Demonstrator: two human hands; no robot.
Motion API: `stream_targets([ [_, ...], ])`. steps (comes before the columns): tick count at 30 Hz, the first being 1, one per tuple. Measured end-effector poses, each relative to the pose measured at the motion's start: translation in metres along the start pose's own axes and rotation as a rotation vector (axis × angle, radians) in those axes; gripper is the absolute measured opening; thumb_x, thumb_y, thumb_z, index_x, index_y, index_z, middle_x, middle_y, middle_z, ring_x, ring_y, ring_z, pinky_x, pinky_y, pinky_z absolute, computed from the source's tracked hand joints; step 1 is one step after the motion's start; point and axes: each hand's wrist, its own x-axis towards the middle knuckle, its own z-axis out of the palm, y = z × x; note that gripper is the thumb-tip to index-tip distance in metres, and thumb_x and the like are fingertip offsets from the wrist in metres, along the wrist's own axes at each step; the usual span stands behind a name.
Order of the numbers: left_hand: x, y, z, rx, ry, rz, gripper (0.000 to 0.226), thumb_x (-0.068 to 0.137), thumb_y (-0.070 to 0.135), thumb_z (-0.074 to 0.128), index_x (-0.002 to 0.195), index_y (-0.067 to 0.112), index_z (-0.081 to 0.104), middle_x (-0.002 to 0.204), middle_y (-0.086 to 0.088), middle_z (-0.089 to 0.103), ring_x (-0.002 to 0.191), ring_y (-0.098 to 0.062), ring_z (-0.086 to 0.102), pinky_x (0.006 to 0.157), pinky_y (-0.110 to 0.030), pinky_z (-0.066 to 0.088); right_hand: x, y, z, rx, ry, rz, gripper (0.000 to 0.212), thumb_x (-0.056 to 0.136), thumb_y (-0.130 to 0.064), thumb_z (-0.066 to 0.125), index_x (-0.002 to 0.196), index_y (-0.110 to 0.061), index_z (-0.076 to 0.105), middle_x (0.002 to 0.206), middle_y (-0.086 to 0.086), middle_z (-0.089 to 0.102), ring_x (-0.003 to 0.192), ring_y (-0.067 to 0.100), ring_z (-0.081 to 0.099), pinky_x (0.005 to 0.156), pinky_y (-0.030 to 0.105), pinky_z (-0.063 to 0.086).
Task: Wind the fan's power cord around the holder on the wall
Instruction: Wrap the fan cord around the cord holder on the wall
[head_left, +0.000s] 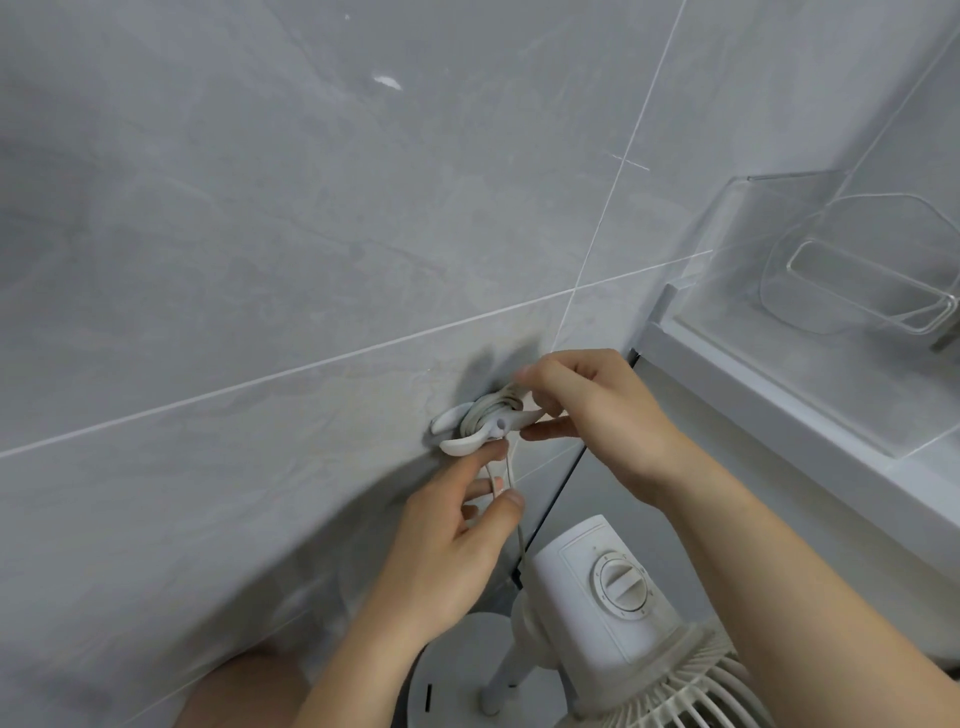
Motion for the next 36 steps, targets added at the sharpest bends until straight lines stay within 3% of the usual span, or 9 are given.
stream_targets([
  [4, 0.001, -0.004, 0.000, -0.058, -0.018, -0.020, 0.049, 0.084, 0.043, 0.061, 0.133, 0.048, 0.062, 0.125, 0.023, 0.068, 0.122, 0.009, 0.059, 0.105, -0.023, 0.046, 0.005, 0.003, -0.014, -0.165, 0.169, 0.087, 0.049, 0.090, -0.027, 0.062, 0.061, 0.004, 0.036, 0.066, 0.017, 0.025, 0.065, 0.038, 0.024, 0.071, 0.054, 0.053],
  [6, 0.001, -0.005, 0.001, -0.086, -0.029, -0.017, 0.047, 0.083, 0.043, 0.062, 0.130, 0.050, 0.063, 0.125, 0.018, 0.069, 0.121, 0.008, 0.060, 0.103, -0.022, 0.045, 0.006, 0.011, -0.022, -0.341, 0.069, 0.188, 0.044, 0.085, -0.033, 0.061, 0.059, -0.003, 0.041, 0.063, 0.016, 0.034, 0.063, 0.035, 0.030, 0.066, 0.041, 0.041],
  [10, 0.003, -0.007, 0.002, -0.158, -0.055, -0.015, 0.049, 0.079, 0.052, 0.065, 0.128, 0.054, 0.064, 0.124, 0.011, 0.069, 0.117, -0.001, 0.065, 0.105, -0.025, 0.046, -0.004, 0.021, -0.018, -0.689, -0.297, 0.337, 0.028, 0.091, -0.036, 0.063, 0.076, -0.019, 0.079, 0.079, -0.008, 0.078, 0.073, 0.011, 0.067, 0.071, 0.025, 0.050],
  [15, 0.004, -0.007, 0.001, -0.270, -0.096, 0.021, 0.050, 0.087, 0.032, 0.063, 0.137, 0.036, 0.064, 0.137, 0.019, 0.068, 0.129, 0.005, 0.059, 0.100, -0.013, 0.048, -0.002, 0.031, -0.007, -0.611, -0.449, 0.225, 0.025, 0.096, -0.030, 0.059, 0.095, -0.008, 0.073, 0.080, 0.000, 0.058, 0.075, 0.014, 0.053, 0.071, 0.029, 0.047],
  [20, 0.003, -0.009, 0.000, -0.273, -0.112, 0.029, 0.055, 0.088, 0.034, 0.062, 0.142, 0.033, 0.060, 0.137, 0.014, 0.068, 0.128, 0.005, 0.060, 0.104, -0.015, 0.049, 0.005, 0.040, -0.018, -0.541, -0.509, 0.243, 0.030, 0.105, -0.032, 0.055, 0.100, -0.009, 0.074, 0.092, -0.013, 0.078, 0.092, 0.004, 0.066, 0.100, 0.034, 0.050],
  [23, 0.002, -0.007, 0.002, -0.234, -0.098, 0.027, 0.056, 0.079, 0.054, 0.064, 0.134, 0.050, 0.063, 0.137, 0.015, 0.067, 0.132, 0.007, 0.055, 0.107, -0.023, 0.045, 0.009, 0.046, -0.029, -0.532, -0.420, 0.266, 0.043, 0.103, -0.050, 0.055, 0.085, -0.014, 0.069, 0.086, -0.009, 0.080, 0.085, 0.006, 0.066, 0.098, 0.032, 0.049],
  [28, 0.000, -0.006, 0.009, -0.153, -0.093, 0.050, 0.051, 0.078, 0.057, 0.061, 0.129, 0.055, 0.061, 0.135, 0.013, 0.064, 0.128, 0.002, 0.056, 0.109, -0.035, 0.048, 0.011, 0.049, -0.031, -0.507, -0.179, 0.198, 0.056, 0.090, -0.060, 0.070, 0.071, -0.010, 0.053, 0.065, 0.007, 0.048, 0.054, 0.012, 0.045, 0.059, 0.025, 0.036],
  [32, -0.003, -0.007, 0.012, -0.103, -0.082, 0.055, 0.041, 0.077, 0.057, 0.059, 0.116, 0.049, 0.069, 0.122, 0.012, 0.071, 0.109, 0.000, 0.066, 0.104, -0.041, 0.054, 0.012, 0.047, -0.033, -0.380, -0.118, 0.175, 0.056, 0.090, -0.050, 0.076, 0.073, -0.001, 0.055, 0.068, 0.006, 0.036, 0.065, 0.019, 0.033, 0.059, 0.030, 0.030],
  [36, -0.003, -0.005, 0.008, -0.097, -0.065, 0.081, 0.021, 0.085, 0.042, 0.062, 0.104, 0.042, 0.073, 0.110, 0.011, 0.077, 0.105, -0.005, 0.069, 0.098, -0.043, 0.054, 0.018, 0.048, -0.033, -0.208, -0.012, 0.243, 0.024, 0.098, -0.034, 0.070, 0.083, -0.015, 0.071, 0.061, -0.008, 0.052, 0.061, 0.012, 0.045, 0.068, 0.027, 0.043],
])
